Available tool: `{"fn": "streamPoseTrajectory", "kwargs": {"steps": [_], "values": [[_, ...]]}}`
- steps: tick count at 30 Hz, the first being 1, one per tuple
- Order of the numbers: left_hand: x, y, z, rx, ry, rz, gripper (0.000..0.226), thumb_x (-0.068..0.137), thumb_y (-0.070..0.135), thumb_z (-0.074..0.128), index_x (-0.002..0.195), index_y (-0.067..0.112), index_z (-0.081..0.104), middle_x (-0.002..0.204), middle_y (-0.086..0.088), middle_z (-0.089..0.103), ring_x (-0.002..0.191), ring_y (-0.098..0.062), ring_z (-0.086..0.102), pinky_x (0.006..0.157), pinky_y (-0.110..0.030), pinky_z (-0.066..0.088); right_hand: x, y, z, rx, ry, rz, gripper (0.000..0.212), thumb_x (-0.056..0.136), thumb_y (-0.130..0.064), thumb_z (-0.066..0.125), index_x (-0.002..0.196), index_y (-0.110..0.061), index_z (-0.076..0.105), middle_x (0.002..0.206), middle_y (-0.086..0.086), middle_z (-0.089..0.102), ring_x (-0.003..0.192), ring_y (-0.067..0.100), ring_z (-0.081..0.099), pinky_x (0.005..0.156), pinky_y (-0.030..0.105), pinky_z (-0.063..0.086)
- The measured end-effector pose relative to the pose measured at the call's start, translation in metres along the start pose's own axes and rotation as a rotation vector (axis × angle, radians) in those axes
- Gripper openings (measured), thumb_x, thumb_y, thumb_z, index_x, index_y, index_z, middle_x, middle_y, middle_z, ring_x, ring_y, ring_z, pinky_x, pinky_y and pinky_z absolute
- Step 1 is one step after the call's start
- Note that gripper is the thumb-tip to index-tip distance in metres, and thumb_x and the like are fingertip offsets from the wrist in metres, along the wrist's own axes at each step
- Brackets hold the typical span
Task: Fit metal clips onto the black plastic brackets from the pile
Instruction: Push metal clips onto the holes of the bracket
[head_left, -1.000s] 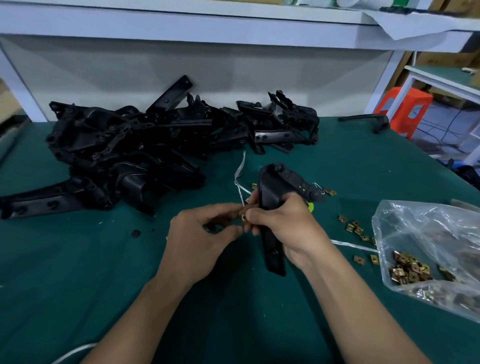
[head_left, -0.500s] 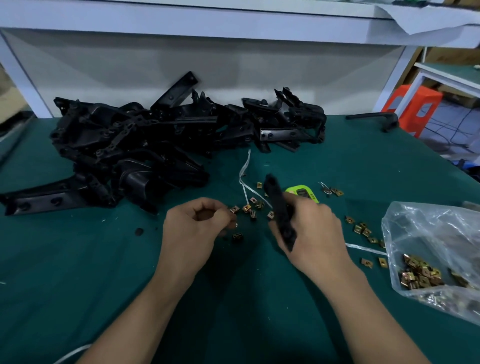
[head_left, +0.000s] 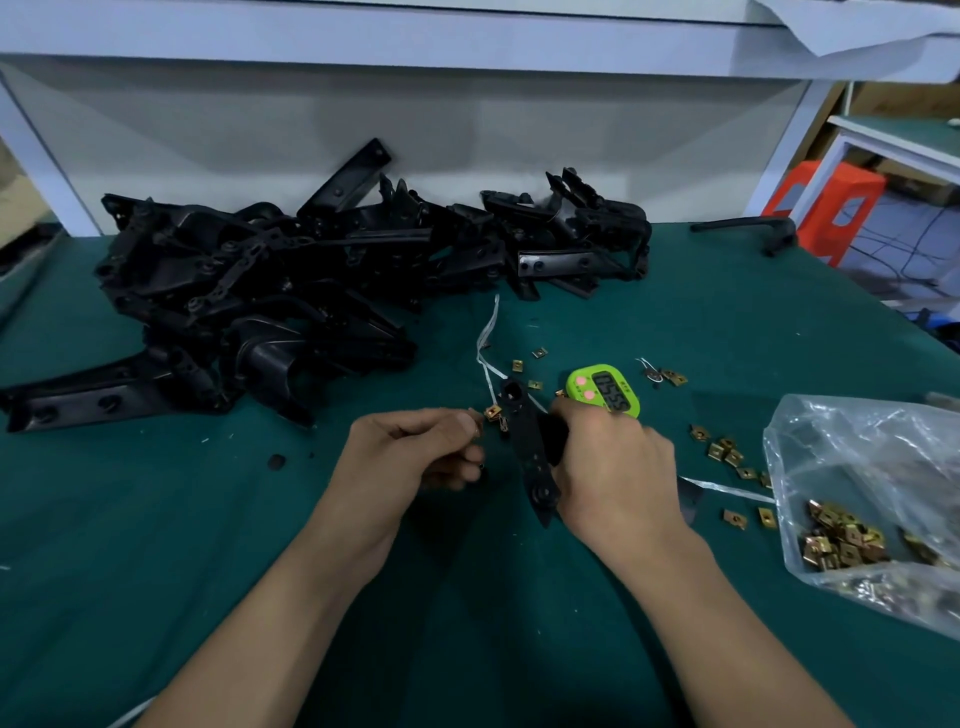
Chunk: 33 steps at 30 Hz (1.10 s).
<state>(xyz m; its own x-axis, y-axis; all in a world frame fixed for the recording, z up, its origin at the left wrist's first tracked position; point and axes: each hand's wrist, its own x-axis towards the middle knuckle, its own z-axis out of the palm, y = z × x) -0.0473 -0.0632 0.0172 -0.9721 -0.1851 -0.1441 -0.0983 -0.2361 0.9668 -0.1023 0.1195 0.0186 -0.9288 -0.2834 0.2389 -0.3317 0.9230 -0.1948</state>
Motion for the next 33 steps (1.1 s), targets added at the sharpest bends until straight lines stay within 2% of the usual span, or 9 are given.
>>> {"fn": "streamPoseTrajectory", "kwargs": {"steps": [3, 6, 8, 13, 17, 23, 27, 32, 33], "values": [[0.001, 0.000, -0.001, -0.052, -0.008, 0.000, 0.024, 0.073, 0.029, 0.077, 0.092, 0.016, 0.083, 0.088, -0.012, 0.078, 0.078, -0.018, 0.075, 0.069, -0.021, 0.057, 0.000, -0.002, 0.002, -0.035, 0.006, 0.002, 0.019, 0.076, -0.024, 0.066, 0.090, -0.028, 0.054, 0.068, -0.005, 0.051, 0.075, 0.032, 0.062, 0.059, 0.033, 0.031], [0.001, -0.001, -0.001, -0.095, -0.005, -0.010, 0.026, 0.067, 0.019, 0.079, 0.092, 0.015, 0.083, 0.087, -0.014, 0.078, 0.077, -0.017, 0.075, 0.066, -0.021, 0.058, 0.001, -0.006, 0.003, -0.082, 0.013, 0.013, 0.021, 0.074, -0.020, 0.066, 0.089, -0.028, 0.054, 0.069, -0.004, 0.058, 0.068, 0.030, 0.058, 0.057, 0.032, 0.030], [0.001, 0.000, -0.001, -0.105, -0.015, -0.019, 0.026, 0.065, 0.020, 0.081, 0.091, 0.015, 0.082, 0.086, -0.014, 0.078, 0.075, -0.017, 0.075, 0.064, -0.021, 0.057, 0.000, -0.008, 0.003, -0.107, 0.015, 0.014, 0.022, 0.073, -0.018, 0.067, 0.088, -0.028, 0.053, 0.070, -0.003, 0.062, 0.065, 0.029, 0.058, 0.056, 0.032, 0.029], [-0.001, 0.002, 0.000, -0.092, -0.032, -0.015, 0.021, 0.066, 0.022, 0.081, 0.086, 0.015, 0.082, 0.087, -0.014, 0.078, 0.071, -0.017, 0.075, 0.061, -0.022, 0.057, 0.002, -0.009, 0.003, -0.169, 0.032, 0.032, 0.025, 0.071, -0.016, 0.069, 0.086, -0.029, 0.053, 0.057, -0.004, 0.041, 0.059, 0.027, 0.047, 0.053, 0.031, 0.027], [-0.002, 0.003, 0.001, -0.071, -0.046, -0.019, 0.020, 0.066, 0.021, 0.081, 0.085, 0.015, 0.082, 0.085, -0.014, 0.078, 0.068, -0.017, 0.074, 0.060, -0.022, 0.057, 0.000, -0.013, 0.001, -0.180, 0.015, 0.028, 0.028, 0.072, -0.012, 0.068, 0.088, -0.030, 0.053, 0.067, -0.007, 0.055, 0.062, 0.026, 0.054, 0.052, 0.031, 0.026], [-0.003, 0.002, 0.002, -0.076, -0.020, 0.008, 0.019, 0.063, 0.022, 0.081, 0.080, 0.015, 0.082, 0.078, -0.011, 0.076, 0.064, -0.015, 0.072, 0.057, -0.022, 0.056, -0.002, -0.022, -0.003, -0.236, 0.042, 0.036, 0.031, 0.069, -0.009, 0.070, 0.089, -0.030, 0.059, 0.065, -0.010, 0.051, 0.055, 0.024, 0.047, 0.048, 0.028, 0.021], [-0.003, 0.001, 0.005, -0.129, 0.041, -0.037, 0.015, 0.060, 0.023, 0.080, 0.074, 0.015, 0.082, 0.074, -0.007, 0.075, 0.059, -0.011, 0.068, 0.052, -0.019, 0.053, -0.004, -0.029, -0.003, -0.261, 0.097, 0.026, 0.032, 0.063, -0.004, 0.066, 0.079, -0.028, 0.053, 0.061, -0.005, 0.056, 0.050, 0.023, 0.035, 0.046, 0.027, 0.017], [-0.004, -0.002, 0.011, -0.165, 0.146, -0.101, 0.002, 0.067, 0.019, 0.079, 0.065, 0.019, 0.079, 0.067, 0.001, 0.069, 0.045, -0.005, 0.052, 0.042, -0.015, 0.040, -0.007, -0.039, -0.003, -0.266, 0.155, 0.036, 0.037, 0.039, 0.005, 0.072, 0.062, -0.019, 0.057, 0.048, -0.002, 0.051, 0.036, 0.025, 0.046, 0.048, 0.023, 0.019], [-0.005, -0.004, 0.011, -0.134, 0.166, -0.085, 0.011, 0.073, 0.015, 0.079, 0.064, 0.021, 0.078, 0.067, 0.001, 0.069, 0.044, -0.005, 0.051, 0.041, -0.016, 0.038, -0.007, -0.039, -0.002, -0.250, 0.169, 0.032, 0.038, 0.036, 0.007, 0.073, 0.060, -0.018, 0.056, 0.047, -0.001, 0.050, 0.035, 0.025, 0.046, 0.048, 0.023, 0.019]]}}
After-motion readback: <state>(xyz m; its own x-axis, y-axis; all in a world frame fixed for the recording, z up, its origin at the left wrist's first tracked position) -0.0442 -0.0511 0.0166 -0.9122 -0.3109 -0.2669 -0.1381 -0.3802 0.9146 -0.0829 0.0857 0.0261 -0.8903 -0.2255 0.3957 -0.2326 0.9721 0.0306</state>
